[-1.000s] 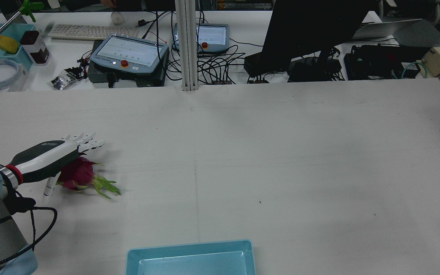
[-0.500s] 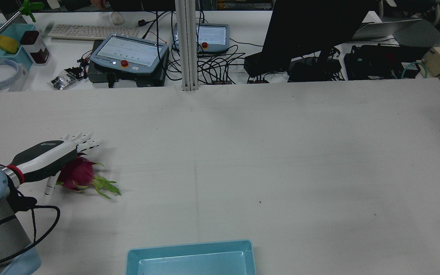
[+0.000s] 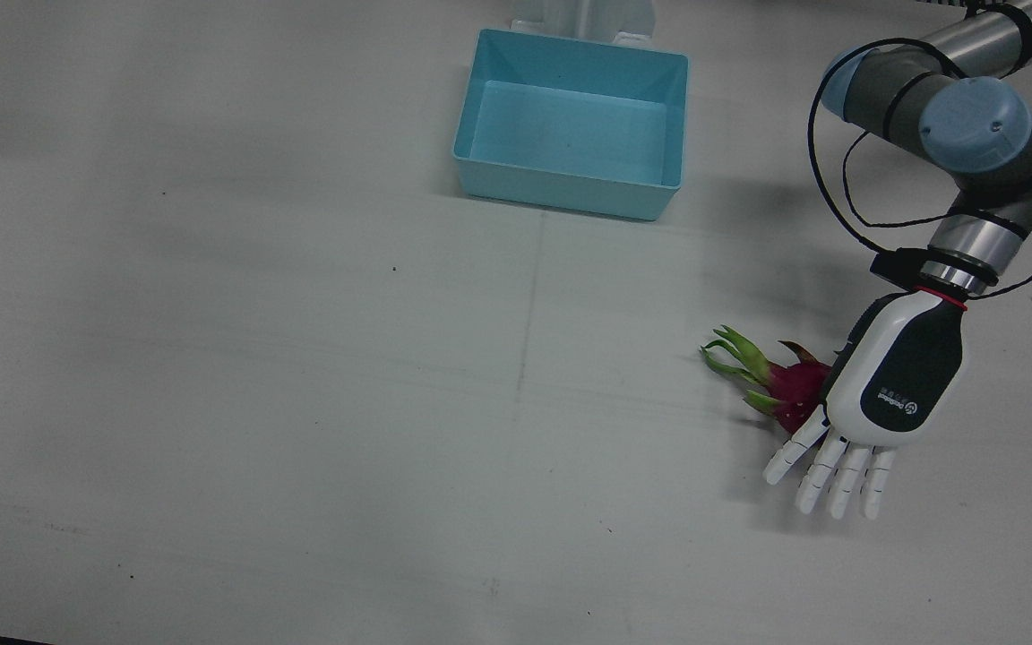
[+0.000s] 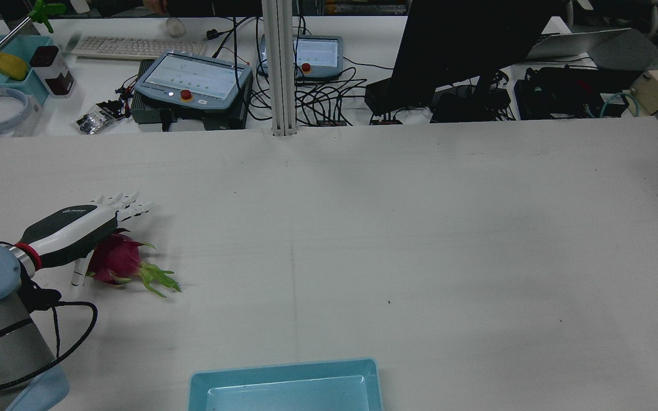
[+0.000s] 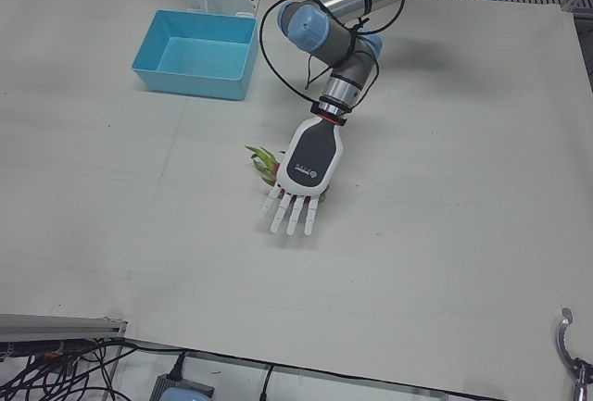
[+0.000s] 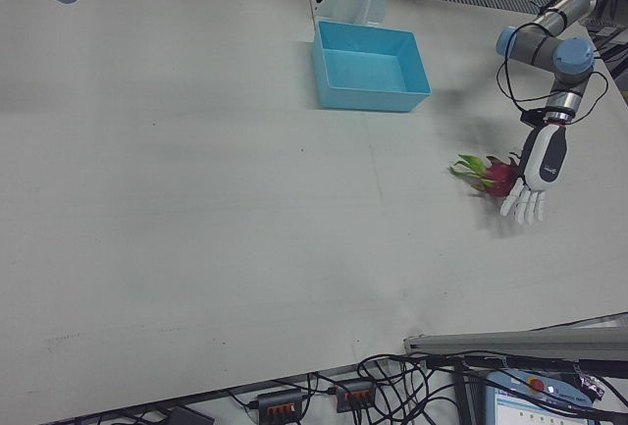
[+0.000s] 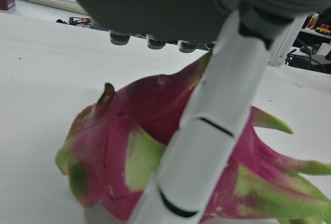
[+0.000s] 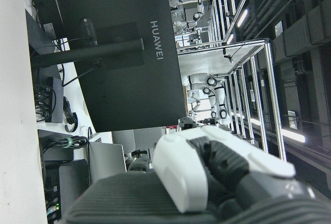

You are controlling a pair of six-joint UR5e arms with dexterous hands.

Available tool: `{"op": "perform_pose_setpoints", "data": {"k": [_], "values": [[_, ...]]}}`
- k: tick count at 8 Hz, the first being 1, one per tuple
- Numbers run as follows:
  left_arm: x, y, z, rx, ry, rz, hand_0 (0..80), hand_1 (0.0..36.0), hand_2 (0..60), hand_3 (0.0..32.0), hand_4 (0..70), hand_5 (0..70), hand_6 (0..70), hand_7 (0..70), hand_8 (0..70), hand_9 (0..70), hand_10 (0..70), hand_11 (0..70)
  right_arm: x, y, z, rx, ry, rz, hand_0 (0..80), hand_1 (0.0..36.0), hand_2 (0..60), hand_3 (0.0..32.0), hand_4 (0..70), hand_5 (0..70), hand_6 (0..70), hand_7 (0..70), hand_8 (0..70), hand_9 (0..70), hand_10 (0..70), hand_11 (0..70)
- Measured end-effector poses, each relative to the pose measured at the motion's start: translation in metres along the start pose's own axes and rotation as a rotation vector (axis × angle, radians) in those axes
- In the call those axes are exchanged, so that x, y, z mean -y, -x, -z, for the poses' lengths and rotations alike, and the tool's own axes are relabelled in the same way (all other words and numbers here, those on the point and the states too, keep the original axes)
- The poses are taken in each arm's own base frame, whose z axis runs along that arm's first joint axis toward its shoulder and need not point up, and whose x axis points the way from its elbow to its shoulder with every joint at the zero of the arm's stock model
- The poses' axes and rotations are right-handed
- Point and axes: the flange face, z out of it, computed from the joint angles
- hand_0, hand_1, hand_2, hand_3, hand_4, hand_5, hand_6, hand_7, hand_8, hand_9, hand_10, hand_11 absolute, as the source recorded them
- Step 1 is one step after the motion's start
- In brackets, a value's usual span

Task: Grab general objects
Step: 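Close the left hand's fingers around the dragon fruit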

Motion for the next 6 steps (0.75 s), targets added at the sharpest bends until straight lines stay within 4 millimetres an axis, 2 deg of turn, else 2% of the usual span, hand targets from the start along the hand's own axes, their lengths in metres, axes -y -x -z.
{"op": "perform_pose_setpoints", "data": {"k": [4,6], "values": [[-0.002,0.002,-0.008,0.002,-0.004,-0.002,80.0,36.0,13.3,15.4,0.0,0.0,0.0,1.2,0.0,0.0,0.0,0.0,0.0,0.0,0.0,0.0,0.0,0.0,0.0,0.0,0.0,0.0,0.0,0.0,0.0,0.0,0.0,0.0,0.0,0.0],[0.0,0.013,-0.013,0.014,-0.008,-0.007,80.0,36.0,14.5,15.8,0.0,0.0,0.0,1.3,0.0,0.0,0.0,0.0,0.0,0.0,0.0,0.0,-0.001,0.0,0.0,0.0,0.0,0.0,0.0,0.0,0.0,0.0,0.0,0.0,0.0,0.0]]}}
